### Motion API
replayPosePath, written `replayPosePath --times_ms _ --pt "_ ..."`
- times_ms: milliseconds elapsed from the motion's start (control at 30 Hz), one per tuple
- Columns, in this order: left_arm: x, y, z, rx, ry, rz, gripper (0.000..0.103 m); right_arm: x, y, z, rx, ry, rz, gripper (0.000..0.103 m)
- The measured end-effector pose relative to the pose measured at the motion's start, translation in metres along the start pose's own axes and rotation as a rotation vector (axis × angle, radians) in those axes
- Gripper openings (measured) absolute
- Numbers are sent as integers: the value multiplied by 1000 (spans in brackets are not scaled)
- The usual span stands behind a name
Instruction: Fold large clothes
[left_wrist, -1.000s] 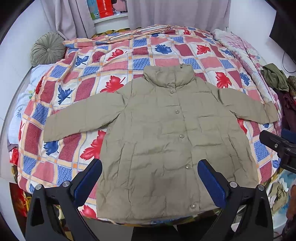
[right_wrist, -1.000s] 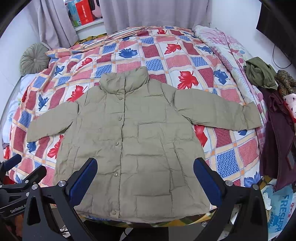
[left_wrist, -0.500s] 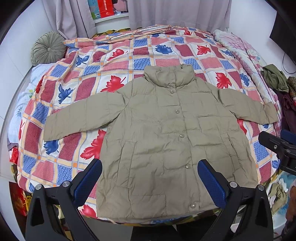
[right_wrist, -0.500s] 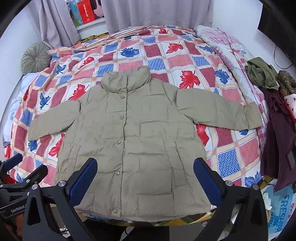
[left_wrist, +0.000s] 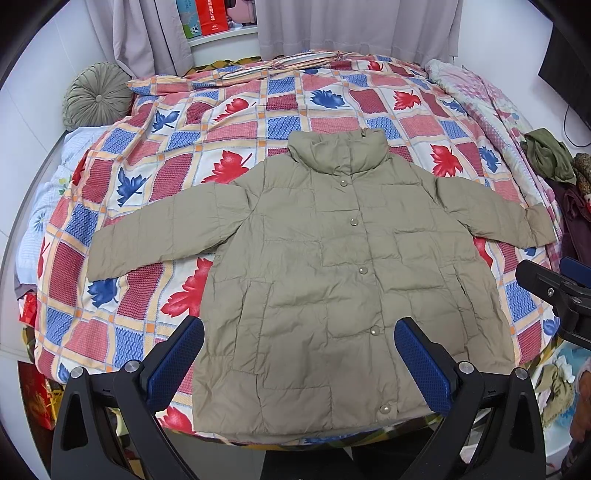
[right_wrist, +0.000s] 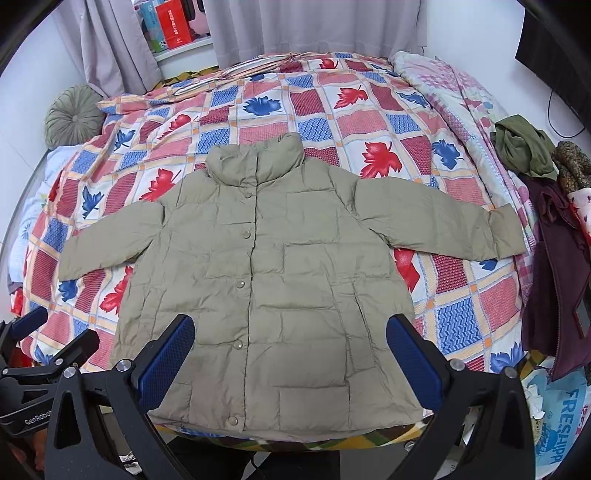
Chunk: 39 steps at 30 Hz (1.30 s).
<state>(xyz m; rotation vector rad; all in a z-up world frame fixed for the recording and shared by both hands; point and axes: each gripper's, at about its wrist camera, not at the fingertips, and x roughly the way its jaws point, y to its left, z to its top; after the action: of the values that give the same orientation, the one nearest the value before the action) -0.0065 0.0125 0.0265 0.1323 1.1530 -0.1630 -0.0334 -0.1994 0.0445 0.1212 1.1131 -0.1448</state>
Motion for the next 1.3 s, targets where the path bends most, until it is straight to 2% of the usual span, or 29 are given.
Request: replayPosePath --times_ms 1300 --pt "0 2 -1 0 -2 -1 103 -1 2 -2 0 -1 6 103"
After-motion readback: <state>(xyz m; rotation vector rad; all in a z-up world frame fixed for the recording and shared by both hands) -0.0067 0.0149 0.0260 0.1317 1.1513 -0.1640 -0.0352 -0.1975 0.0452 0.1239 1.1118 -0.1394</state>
